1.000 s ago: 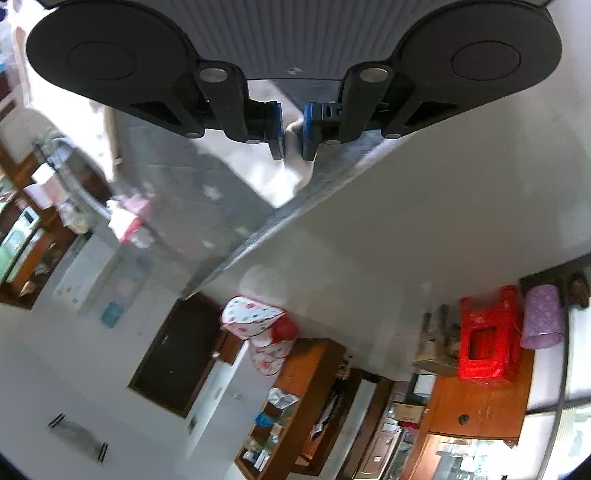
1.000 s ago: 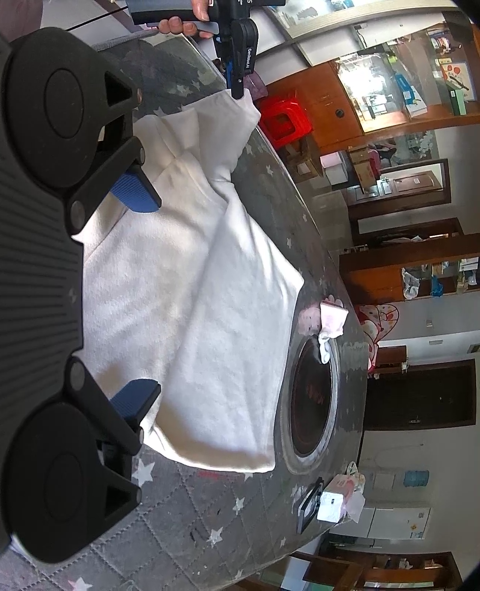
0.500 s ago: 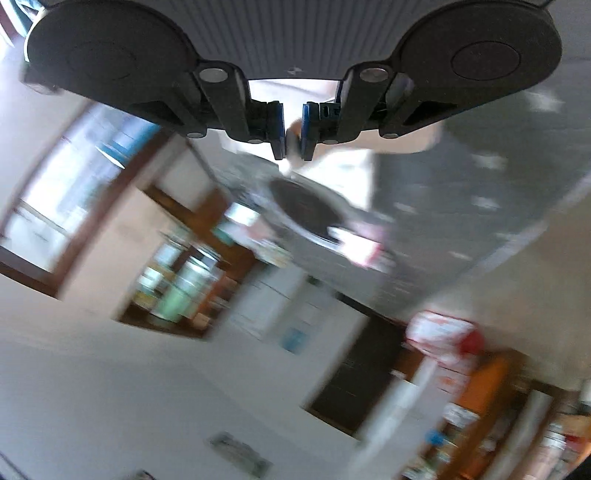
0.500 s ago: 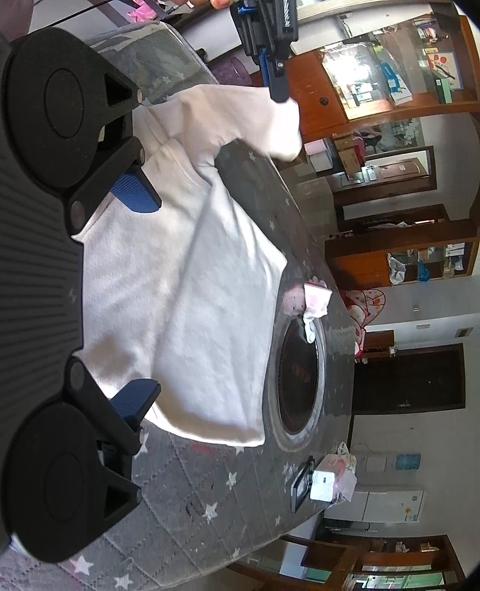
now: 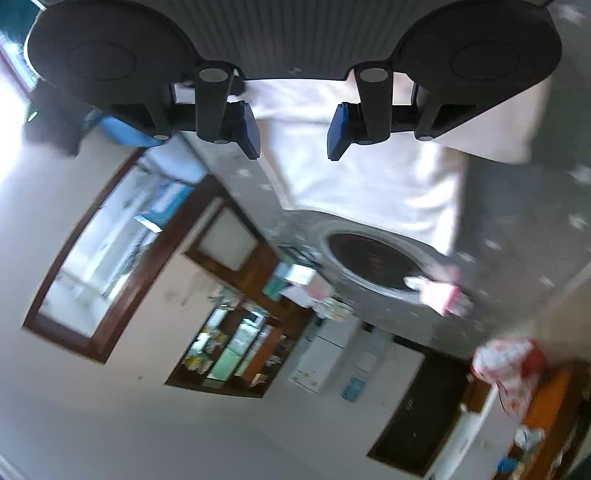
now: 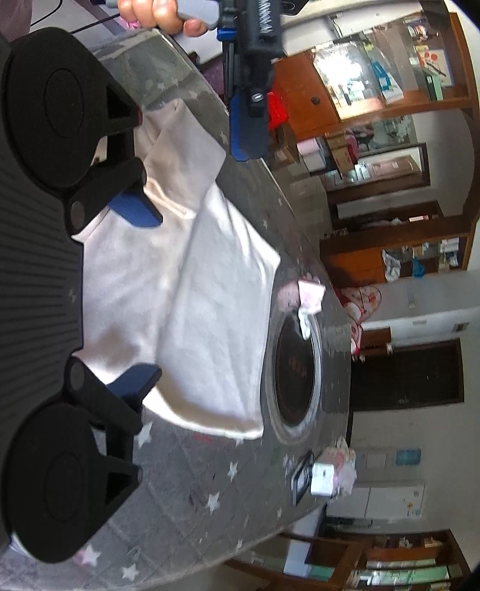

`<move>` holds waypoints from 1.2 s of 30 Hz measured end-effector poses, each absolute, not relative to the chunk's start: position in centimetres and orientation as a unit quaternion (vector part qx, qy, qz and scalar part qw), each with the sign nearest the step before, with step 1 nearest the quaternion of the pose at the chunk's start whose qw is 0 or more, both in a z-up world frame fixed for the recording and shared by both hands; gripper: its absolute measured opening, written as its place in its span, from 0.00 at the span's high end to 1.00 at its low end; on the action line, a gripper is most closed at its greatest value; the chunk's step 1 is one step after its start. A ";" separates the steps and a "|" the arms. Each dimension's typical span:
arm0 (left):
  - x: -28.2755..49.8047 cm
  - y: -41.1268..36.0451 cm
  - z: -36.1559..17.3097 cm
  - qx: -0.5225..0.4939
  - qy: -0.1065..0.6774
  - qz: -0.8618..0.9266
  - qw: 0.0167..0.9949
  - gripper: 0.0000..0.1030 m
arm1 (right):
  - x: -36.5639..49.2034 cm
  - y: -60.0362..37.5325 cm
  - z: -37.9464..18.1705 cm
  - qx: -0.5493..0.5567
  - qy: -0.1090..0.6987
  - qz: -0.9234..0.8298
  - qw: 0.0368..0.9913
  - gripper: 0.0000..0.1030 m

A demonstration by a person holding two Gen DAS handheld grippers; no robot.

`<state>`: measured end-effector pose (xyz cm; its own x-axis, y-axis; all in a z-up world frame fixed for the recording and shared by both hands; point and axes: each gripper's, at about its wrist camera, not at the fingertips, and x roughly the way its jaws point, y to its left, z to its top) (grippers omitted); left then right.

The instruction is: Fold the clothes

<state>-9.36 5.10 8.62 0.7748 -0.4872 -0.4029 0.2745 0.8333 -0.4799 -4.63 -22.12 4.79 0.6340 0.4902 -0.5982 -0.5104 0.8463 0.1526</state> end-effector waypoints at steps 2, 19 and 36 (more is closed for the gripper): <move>-9.8 5.8 8.6 -0.174 0.265 -0.183 0.931 0.58 | -4.1 -21.2 4.8 -0.010 0.334 0.296 0.895 0.35; -12.7 10.9 7.4 -0.060 0.232 -0.047 0.970 0.04 | 0.5 -12.1 2.5 -0.005 0.395 0.377 0.838 0.63; -12.5 10.0 4.8 -0.045 0.281 -0.072 0.956 0.00 | 0.2 -12.6 2.7 0.008 0.392 0.365 0.844 0.98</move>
